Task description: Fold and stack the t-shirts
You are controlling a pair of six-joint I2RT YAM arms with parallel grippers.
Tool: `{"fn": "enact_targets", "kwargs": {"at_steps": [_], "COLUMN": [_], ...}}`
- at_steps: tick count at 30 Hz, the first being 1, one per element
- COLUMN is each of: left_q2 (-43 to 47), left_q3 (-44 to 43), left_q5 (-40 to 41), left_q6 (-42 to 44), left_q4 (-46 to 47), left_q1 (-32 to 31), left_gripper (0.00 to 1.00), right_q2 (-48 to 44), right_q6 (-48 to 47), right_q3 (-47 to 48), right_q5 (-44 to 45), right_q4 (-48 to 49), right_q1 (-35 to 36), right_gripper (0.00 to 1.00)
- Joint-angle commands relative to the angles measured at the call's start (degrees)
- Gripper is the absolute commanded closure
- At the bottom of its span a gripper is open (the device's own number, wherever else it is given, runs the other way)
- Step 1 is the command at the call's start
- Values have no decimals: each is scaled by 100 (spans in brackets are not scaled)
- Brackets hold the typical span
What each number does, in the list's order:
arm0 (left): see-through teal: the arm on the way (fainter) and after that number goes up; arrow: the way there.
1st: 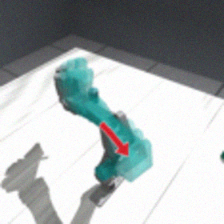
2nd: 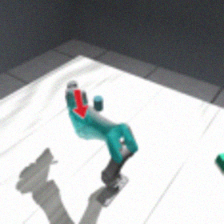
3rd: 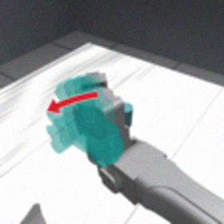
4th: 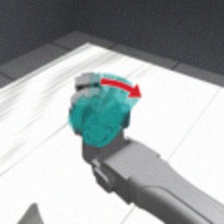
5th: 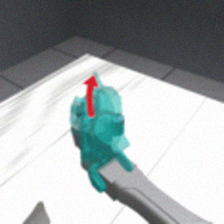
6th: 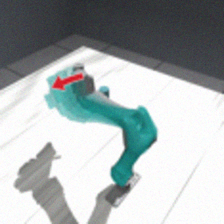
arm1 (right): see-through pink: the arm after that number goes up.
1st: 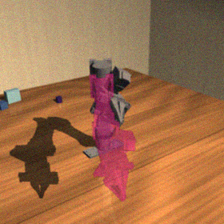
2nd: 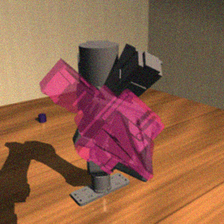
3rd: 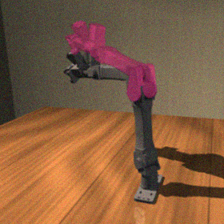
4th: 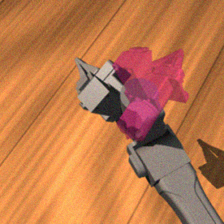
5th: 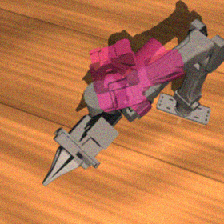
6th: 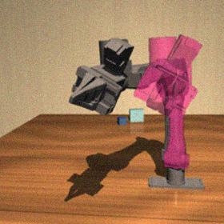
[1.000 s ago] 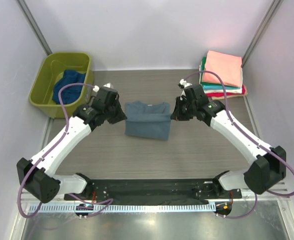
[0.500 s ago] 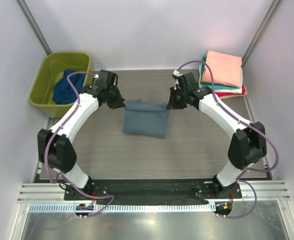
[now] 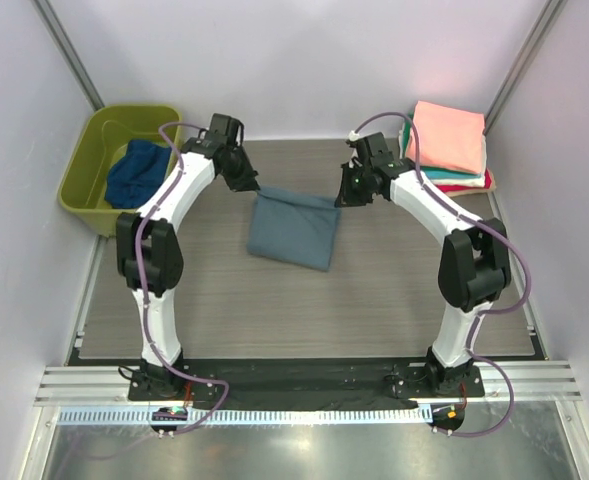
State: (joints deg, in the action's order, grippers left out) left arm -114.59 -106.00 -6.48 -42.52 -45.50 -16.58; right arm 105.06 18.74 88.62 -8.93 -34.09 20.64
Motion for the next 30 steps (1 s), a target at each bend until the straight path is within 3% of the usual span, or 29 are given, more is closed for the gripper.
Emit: {"fn": "enact_targets", "kwargs": {"at_steps": [1,12,13,14,17,19,22,24,30], "left_q2": [-449,-1636,-1829,-1952,-2243,-2148,-1402,-603,1277], "left_q3": [-579,-1878,-2098,-2301,-3276,-3594,-3096,-2069,1223], "left_q5": [-19,-451,-451,-451,-705,-688,-600,-486,-713], "left_q6": [341,359,367,385,472,526,622,579,149], "left_q4": [-187,-345,-424,-503,-872,-1031,-795,-463,890], "left_q1": [313,471,480,498,559,559,542,524,410], "left_gripper": [100,98,94,91,69,48,39,38,49], "right_q2": [190,823,884,955,1245,1158,686,438,-64], "right_q6": [-187,-117,-108,-108,-90,-11,155,208,534], "right_q3": [305,779,867,955,1560,1860,1765,1380,298], "right_q5": [207,207,233,251,269,365,147,-20,-1030], "right_q4": [-186,-178,-177,-169,-299,-344,-240,15,1059], "right_q1": [-166,-271,-289,-306,-438,-517,-439,-299,668], "right_gripper": [99,98,86,58,28,23,21,21,27]}}
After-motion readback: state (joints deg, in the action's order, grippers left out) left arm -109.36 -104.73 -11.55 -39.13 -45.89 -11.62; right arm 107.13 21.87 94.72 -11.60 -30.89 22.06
